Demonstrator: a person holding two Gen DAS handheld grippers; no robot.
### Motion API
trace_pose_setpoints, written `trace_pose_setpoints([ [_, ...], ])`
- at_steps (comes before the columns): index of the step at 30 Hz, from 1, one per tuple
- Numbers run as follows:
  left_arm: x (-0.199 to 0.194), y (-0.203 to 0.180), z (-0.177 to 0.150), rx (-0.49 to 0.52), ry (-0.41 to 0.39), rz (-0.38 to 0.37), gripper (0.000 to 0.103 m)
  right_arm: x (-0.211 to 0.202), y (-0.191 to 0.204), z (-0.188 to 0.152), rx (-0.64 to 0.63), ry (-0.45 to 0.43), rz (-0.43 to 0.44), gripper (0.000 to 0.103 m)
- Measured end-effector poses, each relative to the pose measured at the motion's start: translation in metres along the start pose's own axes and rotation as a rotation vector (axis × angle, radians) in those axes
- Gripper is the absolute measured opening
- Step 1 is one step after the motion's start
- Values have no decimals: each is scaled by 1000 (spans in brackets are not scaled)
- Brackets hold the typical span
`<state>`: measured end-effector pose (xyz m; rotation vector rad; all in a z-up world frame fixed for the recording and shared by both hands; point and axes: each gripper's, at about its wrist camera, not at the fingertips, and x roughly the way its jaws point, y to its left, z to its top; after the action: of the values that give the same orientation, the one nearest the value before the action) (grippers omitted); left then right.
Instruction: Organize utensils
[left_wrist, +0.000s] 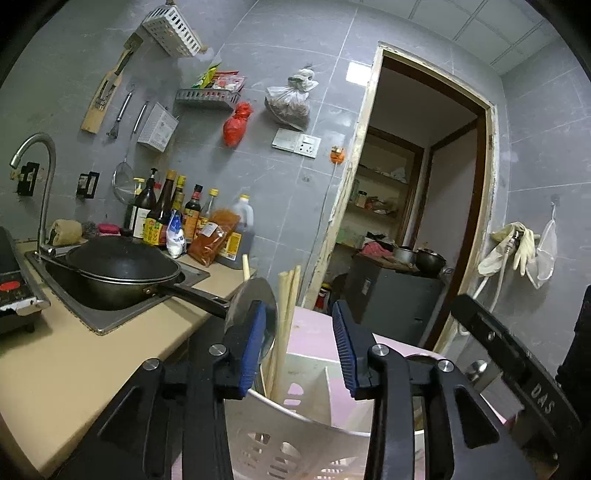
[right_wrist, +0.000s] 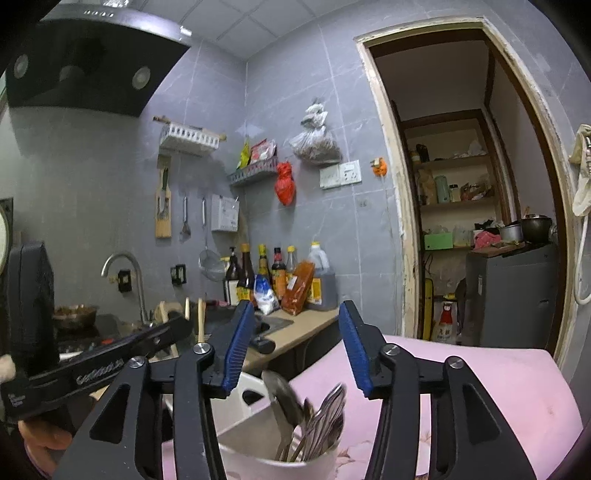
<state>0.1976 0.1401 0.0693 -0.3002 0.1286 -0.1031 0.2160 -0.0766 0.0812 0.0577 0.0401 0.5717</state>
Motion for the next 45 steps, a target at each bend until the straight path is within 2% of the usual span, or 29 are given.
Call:
trace_pose_setpoints([
  [3,-2,-1,6,-4,14,0,34,-5,-6,12,29,-17,-19,55],
  [4,-3,-2,8,-4,19,-1,38,-7,-7,15,34,-20,-28,59],
  [6,-8,-6,12,4,24,-1,45,-15,-12,20,42,-27,-49,74],
  [10,-20,-18,16,40,26,-7,63,-36,-19,26,50,-18,-92,85],
  [13,-30,-27,15,70,45,-19,77,-52,-22,27,48,9,-116,102],
  [17,-43,-34,7,97,117,-49,88,-77,-19,25,10,53,-145,103],
  [20,-52,-35,-5,84,180,-77,92,-96,-15,20,-18,79,-160,103],
  [24,-69,-36,-21,85,224,-71,93,-118,-11,13,-34,101,-195,103],
  [30,-95,-42,-42,126,231,-55,93,-148,-12,-3,15,147,-229,103],
  [37,-116,-54,-68,169,245,-49,93,-175,-4,-22,-10,193,-321,103],
  [45,-137,-62,-91,200,179,21,93,-205,3,-41,-25,203,-429,103],
])
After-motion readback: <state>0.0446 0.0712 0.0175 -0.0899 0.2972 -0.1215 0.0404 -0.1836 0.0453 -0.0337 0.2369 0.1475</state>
